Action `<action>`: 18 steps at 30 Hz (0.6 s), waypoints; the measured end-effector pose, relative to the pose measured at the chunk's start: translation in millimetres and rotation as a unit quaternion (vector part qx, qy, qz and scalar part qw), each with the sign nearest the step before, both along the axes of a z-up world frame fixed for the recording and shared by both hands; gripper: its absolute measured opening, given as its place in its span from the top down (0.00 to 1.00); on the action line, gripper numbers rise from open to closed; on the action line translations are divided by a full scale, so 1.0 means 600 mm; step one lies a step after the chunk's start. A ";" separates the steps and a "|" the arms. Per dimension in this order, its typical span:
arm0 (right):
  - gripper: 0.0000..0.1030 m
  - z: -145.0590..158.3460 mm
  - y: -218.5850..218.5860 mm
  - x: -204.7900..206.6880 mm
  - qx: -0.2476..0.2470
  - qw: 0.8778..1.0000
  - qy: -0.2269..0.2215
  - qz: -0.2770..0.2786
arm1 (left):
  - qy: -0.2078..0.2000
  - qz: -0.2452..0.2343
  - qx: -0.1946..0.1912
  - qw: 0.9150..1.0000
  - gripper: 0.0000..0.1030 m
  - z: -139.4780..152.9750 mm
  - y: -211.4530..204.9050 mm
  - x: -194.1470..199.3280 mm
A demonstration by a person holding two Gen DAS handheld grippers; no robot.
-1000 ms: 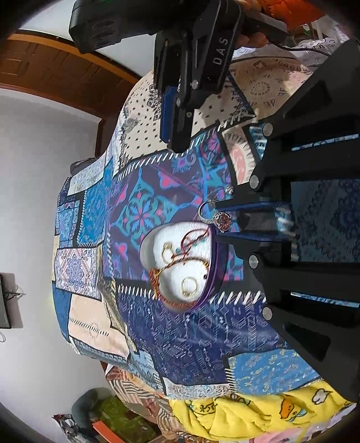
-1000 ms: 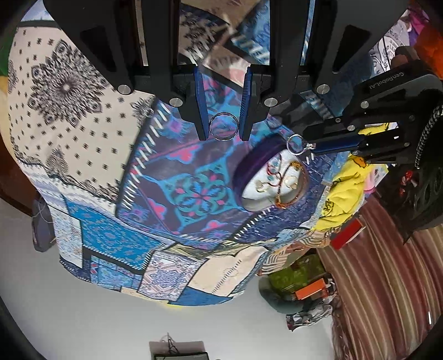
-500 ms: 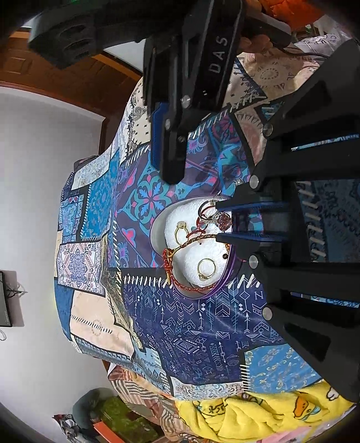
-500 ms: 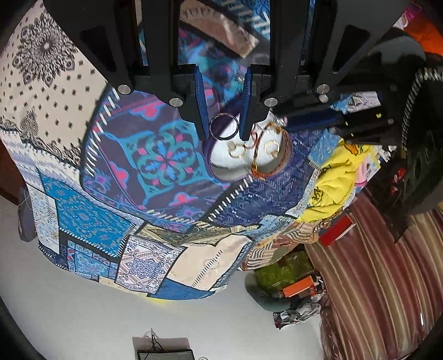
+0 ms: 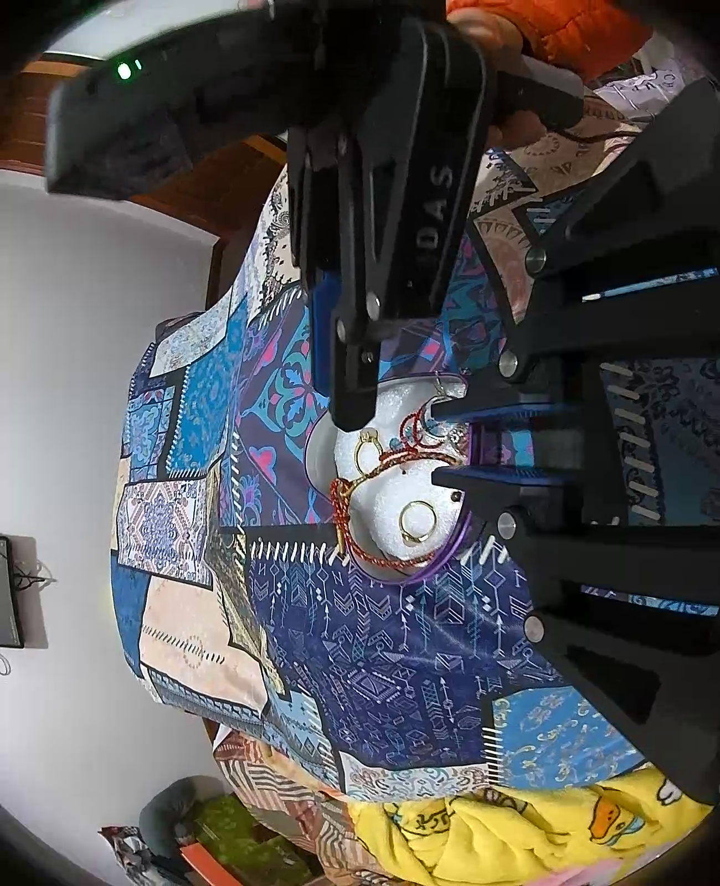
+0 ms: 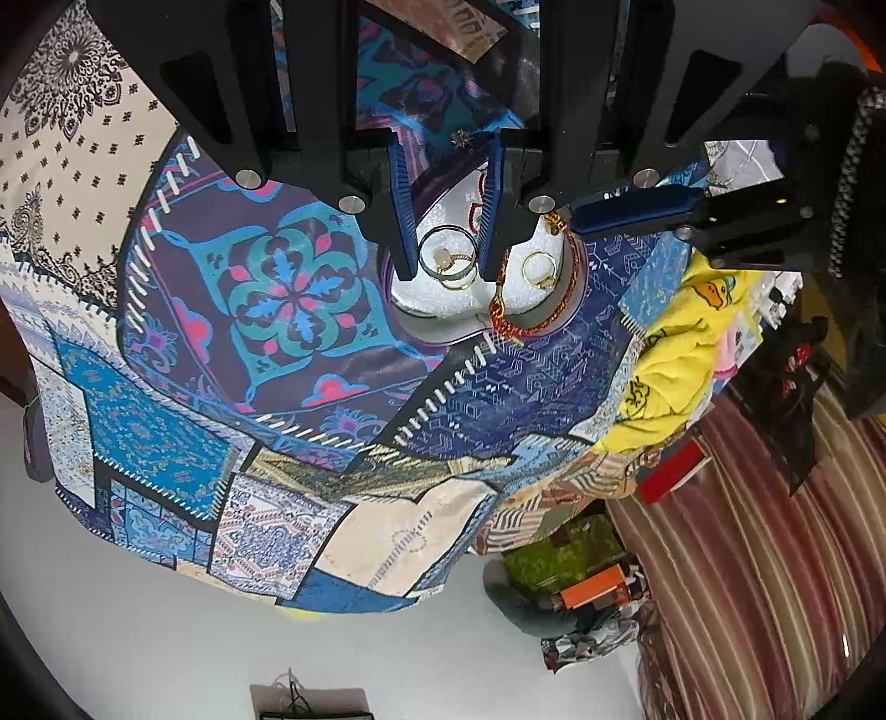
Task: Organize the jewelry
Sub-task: 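Open the left tool over the tin while the right tool releases its ring inside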
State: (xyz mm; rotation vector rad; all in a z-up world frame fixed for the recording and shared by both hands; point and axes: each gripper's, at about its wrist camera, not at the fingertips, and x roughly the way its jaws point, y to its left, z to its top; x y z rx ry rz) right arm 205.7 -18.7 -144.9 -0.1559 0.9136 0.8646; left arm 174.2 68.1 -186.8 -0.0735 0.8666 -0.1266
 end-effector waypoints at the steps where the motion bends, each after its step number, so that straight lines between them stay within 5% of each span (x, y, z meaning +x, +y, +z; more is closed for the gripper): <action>1: 0.80 -0.002 0.002 -0.001 -0.002 1.000 0.000 0.000 | 0.000 0.001 -0.001 1.000 0.87 0.000 0.001 -0.003; 8: 0.80 -0.006 0.002 -0.001 -0.008 1.000 0.015 0.002 | 0.011 0.010 -0.006 1.000 0.87 -0.003 0.006 -0.018; 18: 0.78 0.034 -0.079 -0.002 -0.012 0.999 -0.020 -0.049 | 0.038 0.000 -0.032 0.999 0.86 -0.020 -0.025 -0.026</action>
